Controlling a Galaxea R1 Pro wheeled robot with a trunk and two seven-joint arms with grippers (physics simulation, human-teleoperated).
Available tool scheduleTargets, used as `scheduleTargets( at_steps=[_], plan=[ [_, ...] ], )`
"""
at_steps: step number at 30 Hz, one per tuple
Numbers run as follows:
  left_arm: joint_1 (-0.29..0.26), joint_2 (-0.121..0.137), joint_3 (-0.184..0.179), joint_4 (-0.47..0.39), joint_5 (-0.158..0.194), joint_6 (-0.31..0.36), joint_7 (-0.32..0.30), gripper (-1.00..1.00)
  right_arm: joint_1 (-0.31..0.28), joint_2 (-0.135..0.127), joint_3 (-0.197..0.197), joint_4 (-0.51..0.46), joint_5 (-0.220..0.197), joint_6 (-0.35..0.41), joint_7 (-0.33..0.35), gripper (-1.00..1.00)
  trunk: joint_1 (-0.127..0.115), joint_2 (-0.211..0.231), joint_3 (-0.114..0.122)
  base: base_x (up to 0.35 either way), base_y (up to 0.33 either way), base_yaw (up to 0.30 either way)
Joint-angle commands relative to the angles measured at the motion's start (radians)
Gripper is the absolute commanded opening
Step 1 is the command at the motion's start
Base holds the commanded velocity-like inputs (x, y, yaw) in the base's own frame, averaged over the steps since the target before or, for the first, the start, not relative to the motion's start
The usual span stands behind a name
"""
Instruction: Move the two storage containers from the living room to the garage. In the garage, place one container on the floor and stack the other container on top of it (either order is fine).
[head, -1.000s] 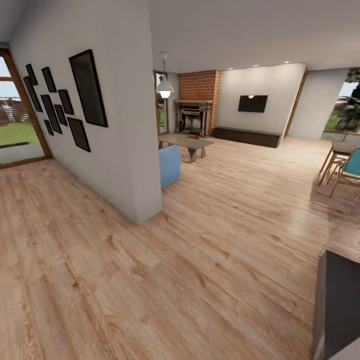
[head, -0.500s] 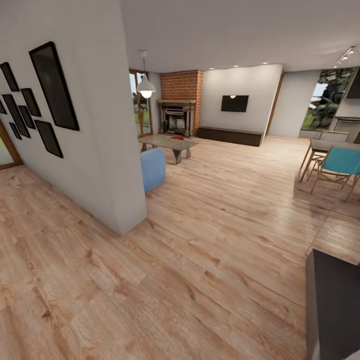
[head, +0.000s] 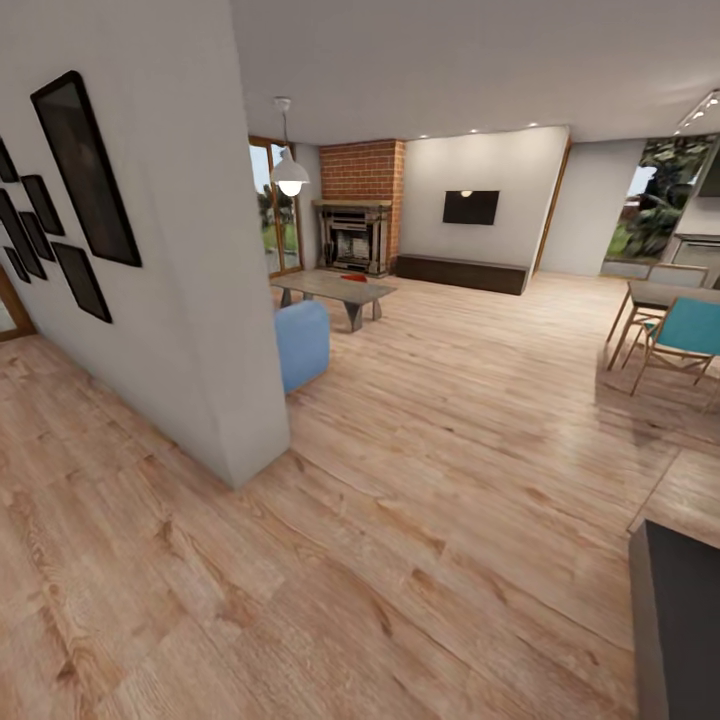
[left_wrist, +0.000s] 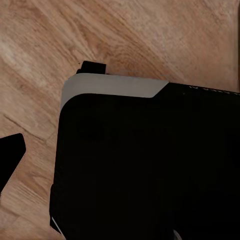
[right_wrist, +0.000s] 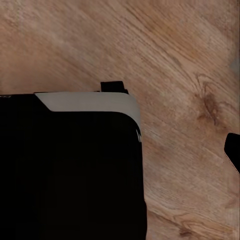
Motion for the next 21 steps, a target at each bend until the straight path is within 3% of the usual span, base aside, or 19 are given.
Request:
scheduleTargets(
  at_steps=[1,12,21],
  plan=[
    [-0.001,0.0,-0.001,0.0,0.008,-0.001,-0.001,1.0,-0.001,0.001,0.008,0.003,-0.008,-0.004,-0.001,1.0,0.001,-0.001,-0.001,0.323,0.0,0.0],
    [-0.001,0.0,-0.001,0.0,0.008,-0.001,-0.001,1.0,-0.001,0.001,0.007,0.003,-0.008,-0.005,-0.001,1.0,0.001,-0.001,-0.001,0.323,0.0,0.0],
    [-0.001,0.0,-0.001,0.0,0.008,-0.001,-0.001,1.0,-0.001,0.003,0.008,0.003,-0.008,-0.005,-0.001,1.0,0.001,-0.001,-0.001,0.323,0.0,-0.19]
  ],
)
